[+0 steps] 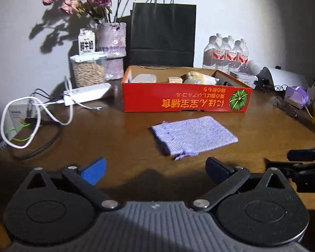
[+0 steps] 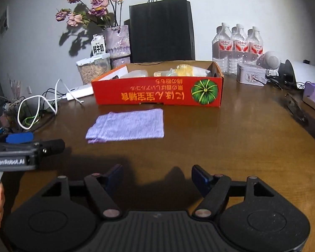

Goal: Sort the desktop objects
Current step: 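Grasp the lavender mesh pouch with both tools, then lift the lavender pouch with both tools and lower it into the box, then open both tools and withdraw them from the box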

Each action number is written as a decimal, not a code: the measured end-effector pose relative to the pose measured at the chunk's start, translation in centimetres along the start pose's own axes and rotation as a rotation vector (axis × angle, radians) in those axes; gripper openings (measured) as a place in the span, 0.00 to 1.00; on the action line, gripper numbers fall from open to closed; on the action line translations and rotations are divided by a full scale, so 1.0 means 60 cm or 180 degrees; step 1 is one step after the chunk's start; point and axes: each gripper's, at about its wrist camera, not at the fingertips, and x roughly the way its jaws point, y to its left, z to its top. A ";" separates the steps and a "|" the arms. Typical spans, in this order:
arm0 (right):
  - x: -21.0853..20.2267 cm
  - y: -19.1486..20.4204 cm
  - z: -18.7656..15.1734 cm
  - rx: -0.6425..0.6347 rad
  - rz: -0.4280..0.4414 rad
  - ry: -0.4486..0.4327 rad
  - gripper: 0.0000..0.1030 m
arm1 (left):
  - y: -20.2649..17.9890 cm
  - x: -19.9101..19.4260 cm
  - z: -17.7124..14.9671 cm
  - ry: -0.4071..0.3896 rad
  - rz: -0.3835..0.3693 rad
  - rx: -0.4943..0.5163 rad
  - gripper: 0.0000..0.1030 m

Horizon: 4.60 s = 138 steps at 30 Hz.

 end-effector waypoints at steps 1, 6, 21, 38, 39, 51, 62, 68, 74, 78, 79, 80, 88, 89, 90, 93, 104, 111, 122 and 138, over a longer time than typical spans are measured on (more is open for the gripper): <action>-0.007 0.004 -0.007 -0.0034 -0.0011 -0.0044 0.69 | 0.000 -0.006 -0.005 -0.0045 0.0048 -0.0003 1.00; -0.020 0.012 -0.010 -0.0071 -0.0085 -0.0168 0.68 | -0.010 -0.013 -0.023 -0.0054 0.0167 0.0131 1.00; 0.025 0.001 0.046 -0.0105 0.0005 -0.0106 0.68 | 0.000 0.039 0.009 0.0159 -0.0181 -0.0021 1.00; 0.228 0.002 0.142 -0.0366 -0.0078 0.0279 0.28 | -0.006 0.196 0.068 0.0439 -0.0370 -0.0052 0.34; 0.232 0.000 0.139 -0.0345 -0.0073 0.0308 0.26 | -0.009 0.198 0.069 0.0440 -0.0373 -0.0023 0.29; 0.174 -0.003 0.125 -0.0085 0.0135 -0.0002 0.03 | -0.025 0.159 0.087 0.0237 -0.0349 -0.0072 0.07; 0.002 0.012 0.064 0.0029 0.0017 -0.0489 0.03 | -0.059 0.020 0.081 -0.0044 -0.0581 0.0044 0.06; -0.069 0.003 0.029 0.0088 -0.0013 -0.0629 0.03 | -0.079 -0.042 0.057 -0.0120 -0.0691 0.0088 0.06; -0.116 0.015 -0.003 -0.0043 -0.0181 -0.0731 0.03 | -0.109 -0.094 0.025 -0.0221 -0.0741 0.0277 0.06; -0.121 0.016 -0.003 -0.0052 -0.0204 -0.0768 0.03 | -0.109 -0.100 0.022 -0.0280 -0.0747 0.0267 0.06; -0.121 0.018 -0.003 -0.0056 -0.0201 -0.0772 0.03 | -0.108 -0.100 0.022 -0.0292 -0.0745 0.0249 0.06; -0.119 0.019 -0.003 -0.0061 -0.0197 -0.0767 0.03 | -0.106 -0.098 0.023 -0.0295 -0.0739 0.0233 0.06; -0.082 0.014 0.032 -0.0100 -0.0167 -0.0753 0.03 | -0.091 -0.066 0.042 -0.0286 -0.0713 0.0171 0.06; -0.076 0.014 0.041 -0.0115 -0.0170 -0.0760 0.03 | -0.089 -0.061 0.051 -0.0304 -0.0723 0.0170 0.06; -0.068 0.012 0.052 -0.0130 -0.0161 -0.0764 0.03 | -0.088 -0.056 0.058 -0.0332 -0.0727 0.0167 0.06; -0.046 0.010 0.091 -0.0168 -0.0130 -0.0805 0.03 | -0.078 -0.035 0.094 -0.0418 -0.0757 0.0151 0.06; 0.043 0.017 0.203 -0.0290 -0.0065 -0.0869 0.03 | -0.047 0.042 0.188 -0.0557 -0.0712 0.0119 0.06; 0.118 -0.007 0.298 -0.0330 0.0159 -0.0723 0.03 | -0.032 0.120 0.257 -0.0481 -0.0802 0.0169 0.06; 0.374 -0.079 0.421 0.0176 0.0437 0.0386 0.03 | 0.015 0.386 0.355 0.0481 -0.0650 0.0065 0.06; 0.376 -0.080 0.438 0.0049 -0.0167 0.0202 0.60 | 0.035 0.393 0.372 0.0336 -0.0145 0.0155 0.80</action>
